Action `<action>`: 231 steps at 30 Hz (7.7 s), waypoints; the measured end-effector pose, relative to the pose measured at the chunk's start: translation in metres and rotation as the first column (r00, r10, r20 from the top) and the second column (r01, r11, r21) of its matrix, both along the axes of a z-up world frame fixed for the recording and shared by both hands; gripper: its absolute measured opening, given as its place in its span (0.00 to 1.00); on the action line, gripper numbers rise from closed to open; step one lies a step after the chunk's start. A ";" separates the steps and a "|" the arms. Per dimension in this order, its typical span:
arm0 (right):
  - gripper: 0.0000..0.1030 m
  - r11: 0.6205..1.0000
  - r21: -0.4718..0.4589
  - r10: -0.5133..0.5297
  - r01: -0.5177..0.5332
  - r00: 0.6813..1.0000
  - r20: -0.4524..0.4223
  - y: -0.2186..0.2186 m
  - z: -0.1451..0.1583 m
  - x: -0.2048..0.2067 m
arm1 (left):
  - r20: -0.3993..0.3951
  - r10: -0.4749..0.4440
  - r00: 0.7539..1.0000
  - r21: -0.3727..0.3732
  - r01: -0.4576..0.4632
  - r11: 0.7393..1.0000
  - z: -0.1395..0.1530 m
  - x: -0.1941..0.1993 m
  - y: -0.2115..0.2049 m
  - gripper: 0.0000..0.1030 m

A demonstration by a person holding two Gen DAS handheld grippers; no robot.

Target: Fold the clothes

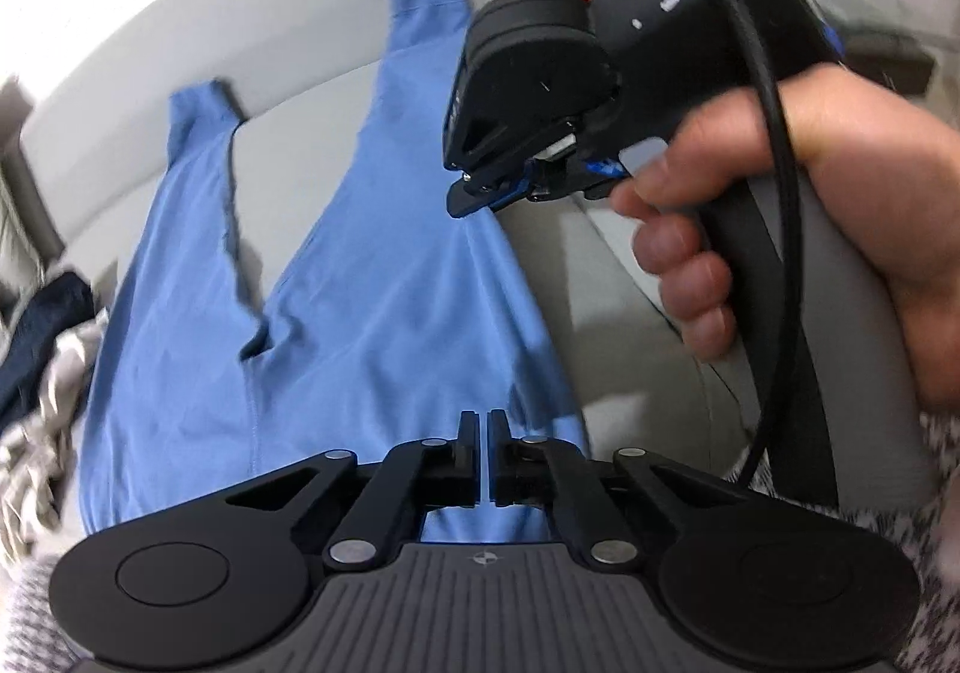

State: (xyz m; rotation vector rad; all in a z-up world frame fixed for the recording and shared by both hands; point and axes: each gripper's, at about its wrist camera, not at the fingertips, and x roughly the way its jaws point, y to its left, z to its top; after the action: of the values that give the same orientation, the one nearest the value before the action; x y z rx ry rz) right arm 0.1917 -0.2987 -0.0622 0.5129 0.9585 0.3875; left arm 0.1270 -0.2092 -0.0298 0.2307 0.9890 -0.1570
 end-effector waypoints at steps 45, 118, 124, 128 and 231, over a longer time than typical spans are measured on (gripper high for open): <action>0.03 0.990 -0.053 0.131 -0.131 0.991 0.004 0.054 0.050 0.005 | -0.060 0.079 0.995 -0.118 -0.086 0.989 0.021 0.029 0.076 0.07; 0.10 0.757 -0.465 0.523 -0.460 0.852 0.007 0.246 0.044 -0.151 | -0.069 0.175 0.982 -0.415 -0.187 0.891 0.034 0.013 0.299 0.06; 0.10 0.788 -0.400 0.498 -0.468 0.866 -0.033 0.256 0.013 -0.137 | -0.217 0.386 0.896 -0.362 -0.441 0.821 -0.002 0.032 0.327 0.06; 0.00 0.796 -0.417 0.456 -0.438 0.888 -0.062 0.246 0.008 -0.135 | -0.235 0.498 0.835 -0.174 -0.540 0.823 -0.009 0.030 0.334 0.04; 0.59 0.950 -0.230 0.248 -0.213 0.960 0.132 0.357 -0.003 0.266 | 0.116 0.363 0.925 -0.443 -0.279 0.852 0.001 0.340 0.322 0.45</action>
State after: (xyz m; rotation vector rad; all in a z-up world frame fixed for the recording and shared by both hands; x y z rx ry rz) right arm 0.4577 0.0586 -0.0649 0.1695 0.8940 0.5220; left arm 0.4671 0.1126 -0.0285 -0.3146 0.7614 -0.0338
